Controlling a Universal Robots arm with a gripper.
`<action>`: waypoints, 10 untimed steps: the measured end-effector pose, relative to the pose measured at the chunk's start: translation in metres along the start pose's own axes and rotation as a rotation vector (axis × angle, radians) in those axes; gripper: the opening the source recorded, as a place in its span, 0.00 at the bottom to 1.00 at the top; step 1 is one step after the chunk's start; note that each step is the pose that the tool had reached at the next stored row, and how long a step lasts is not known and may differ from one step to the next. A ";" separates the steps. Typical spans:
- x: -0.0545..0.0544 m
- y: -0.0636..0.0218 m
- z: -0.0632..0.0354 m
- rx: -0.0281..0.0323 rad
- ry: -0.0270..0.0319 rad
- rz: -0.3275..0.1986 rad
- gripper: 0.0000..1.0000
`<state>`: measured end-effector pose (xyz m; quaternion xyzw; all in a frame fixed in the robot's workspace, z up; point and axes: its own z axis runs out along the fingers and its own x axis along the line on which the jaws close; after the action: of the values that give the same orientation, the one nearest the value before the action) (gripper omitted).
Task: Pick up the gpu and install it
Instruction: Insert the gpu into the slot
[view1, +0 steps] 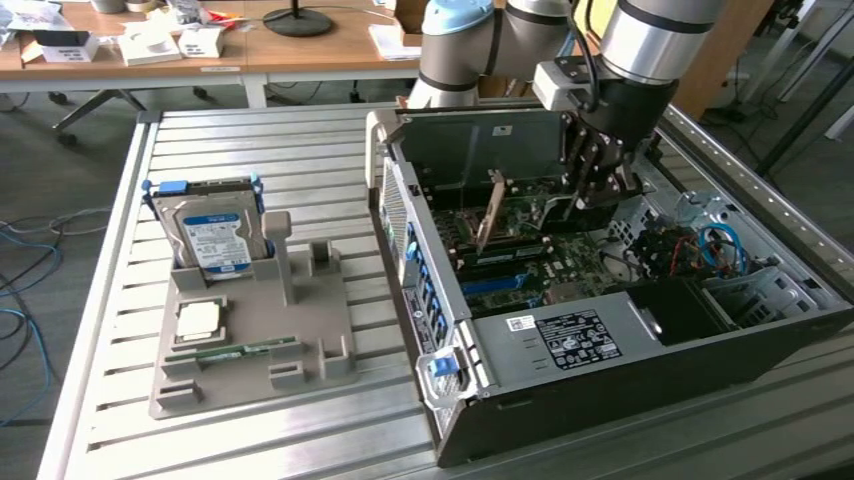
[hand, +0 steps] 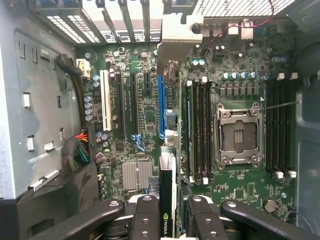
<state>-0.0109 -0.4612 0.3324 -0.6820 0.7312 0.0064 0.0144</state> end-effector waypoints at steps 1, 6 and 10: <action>0.000 0.0000 0.0000 0.0000 0.0001 0.000 0.26; 0.000 0.0012 0.0001 0.0001 -0.0002 0.000 0.26; 0.000 0.0040 0.0001 0.0000 -0.0003 -0.001 0.26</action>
<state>-0.0149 -0.4612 0.3322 -0.6823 0.7309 0.0064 0.0145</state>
